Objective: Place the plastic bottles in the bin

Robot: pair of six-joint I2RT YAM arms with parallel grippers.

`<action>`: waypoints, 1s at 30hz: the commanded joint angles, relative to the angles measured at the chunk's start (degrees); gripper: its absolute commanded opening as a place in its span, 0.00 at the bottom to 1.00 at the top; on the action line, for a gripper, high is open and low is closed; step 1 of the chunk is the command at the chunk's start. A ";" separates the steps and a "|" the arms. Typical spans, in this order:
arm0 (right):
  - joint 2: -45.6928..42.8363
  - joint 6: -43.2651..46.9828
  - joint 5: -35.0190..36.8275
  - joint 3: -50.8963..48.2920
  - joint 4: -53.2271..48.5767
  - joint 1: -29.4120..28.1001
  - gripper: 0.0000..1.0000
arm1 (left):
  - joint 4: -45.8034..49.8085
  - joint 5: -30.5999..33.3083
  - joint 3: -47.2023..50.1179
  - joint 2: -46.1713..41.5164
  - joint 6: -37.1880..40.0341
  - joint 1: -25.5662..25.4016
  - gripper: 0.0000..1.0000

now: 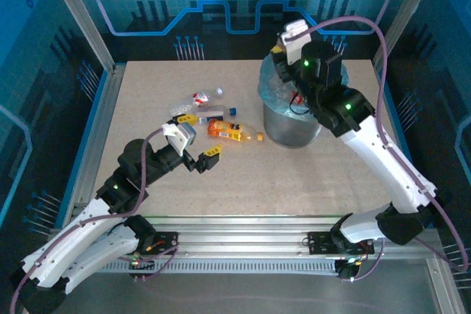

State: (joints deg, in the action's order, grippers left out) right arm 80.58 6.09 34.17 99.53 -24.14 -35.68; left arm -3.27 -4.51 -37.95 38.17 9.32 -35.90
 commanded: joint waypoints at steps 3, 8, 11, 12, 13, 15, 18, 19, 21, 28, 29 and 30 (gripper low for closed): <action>6.87 -0.09 -0.77 4.09 3.28 4.38 0.44 | -0.19 0.86 0.69 -0.77 -0.50 -0.28 0.99; 12.70 -2.52 -7.12 5.59 6.86 8.38 0.44 | 0.34 0.93 0.66 -1.41 -0.44 -0.26 0.99; 15.06 -4.78 -9.88 4.78 7.15 10.46 0.44 | 0.89 0.96 0.65 -1.55 -0.43 -0.31 0.99; 15.42 -5.64 -10.62 3.90 7.41 11.15 0.45 | 1.04 1.01 0.60 -1.76 -0.44 -0.25 0.99; 15.64 -6.29 -11.45 2.51 7.95 11.95 0.47 | 1.16 1.01 0.73 -1.94 -0.49 -0.24 0.99; 15.84 -7.34 -12.75 -0.69 9.29 13.07 0.48 | 1.16 1.04 1.03 -2.20 -0.53 -0.31 0.99; 15.60 -9.44 -15.38 -5.23 10.84 14.61 0.51 | 1.24 1.02 1.38 -2.40 -0.62 -0.33 0.99; 15.49 -10.07 -16.27 -7.01 11.96 15.12 0.51 | 1.32 1.00 1.39 -2.32 -0.70 -0.31 0.99; 15.57 -11.27 -17.39 -8.97 12.73 16.06 0.52 | 1.33 1.00 1.39 -2.27 -0.71 -0.31 0.99; 16.41 -14.14 -18.72 -13.57 13.44 18.20 0.52 | 1.23 1.26 1.74 -2.23 -0.78 -0.29 0.99; 16.60 -14.41 -18.79 -13.89 13.22 18.32 0.52 | 1.23 1.29 1.86 -2.23 -0.80 -0.31 0.99; 16.87 -14.65 -18.78 -14.08 12.79 18.47 0.52 | 1.16 1.34 1.90 -2.23 -0.80 -0.31 0.99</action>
State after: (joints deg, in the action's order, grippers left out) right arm 96.68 -5.80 16.62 86.65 -8.95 -18.00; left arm -1.85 -4.23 -36.77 36.40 9.04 -35.90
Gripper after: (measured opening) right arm 0.519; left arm 0.989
